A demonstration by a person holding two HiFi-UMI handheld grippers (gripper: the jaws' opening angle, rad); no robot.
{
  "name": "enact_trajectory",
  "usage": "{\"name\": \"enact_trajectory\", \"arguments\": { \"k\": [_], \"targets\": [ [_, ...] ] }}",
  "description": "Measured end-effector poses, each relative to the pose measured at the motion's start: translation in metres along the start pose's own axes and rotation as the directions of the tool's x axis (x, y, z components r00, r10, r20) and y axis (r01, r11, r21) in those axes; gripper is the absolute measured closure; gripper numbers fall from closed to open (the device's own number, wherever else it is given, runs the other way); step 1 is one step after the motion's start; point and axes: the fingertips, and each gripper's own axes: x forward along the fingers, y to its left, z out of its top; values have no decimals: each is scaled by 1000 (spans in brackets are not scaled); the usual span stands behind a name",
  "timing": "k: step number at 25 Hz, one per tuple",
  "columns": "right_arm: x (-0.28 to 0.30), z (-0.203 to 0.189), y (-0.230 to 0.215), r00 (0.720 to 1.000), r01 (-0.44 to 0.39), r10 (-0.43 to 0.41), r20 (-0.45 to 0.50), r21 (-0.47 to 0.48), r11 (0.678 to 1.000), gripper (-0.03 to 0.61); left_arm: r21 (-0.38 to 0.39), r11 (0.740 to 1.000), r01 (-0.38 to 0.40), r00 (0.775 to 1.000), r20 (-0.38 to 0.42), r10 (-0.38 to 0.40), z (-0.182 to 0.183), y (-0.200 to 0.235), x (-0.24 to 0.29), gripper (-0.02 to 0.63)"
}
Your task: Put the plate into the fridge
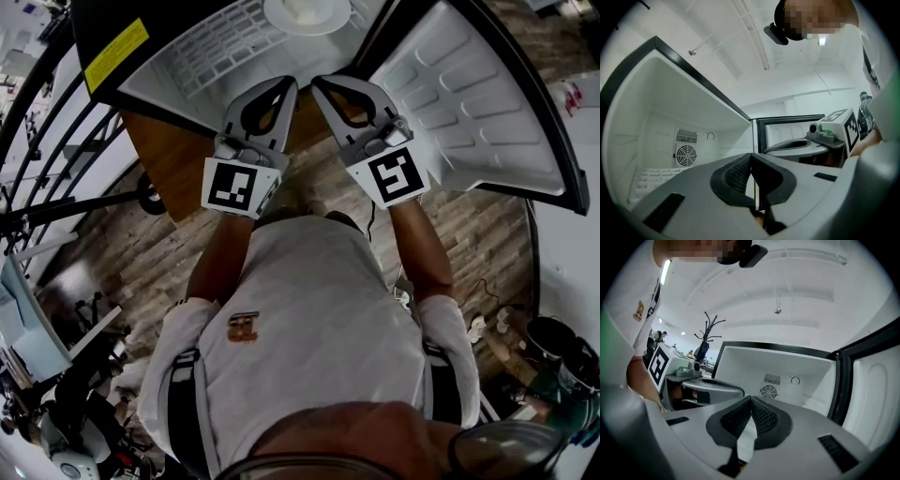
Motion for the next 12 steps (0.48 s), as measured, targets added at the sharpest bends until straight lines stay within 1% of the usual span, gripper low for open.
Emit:
{"name": "enact_trajectory", "arguments": {
  "k": [3,7,12],
  "targets": [
    [-7,4,3,999,6,-10,53,75,997,545,-2,1000,3,1000,-6,-3,-2,-5,-2,595],
    [-15,2,12,997,7,-20,79,160,987,546,-8,1000,3,1000,-11,-3,-4,-11,-8,595],
    [-20,-4,25,995,-3,-17,98,206,979,546,-12,1000,1,1000,0,-1,-6,-15,-15,595]
  ]
}}
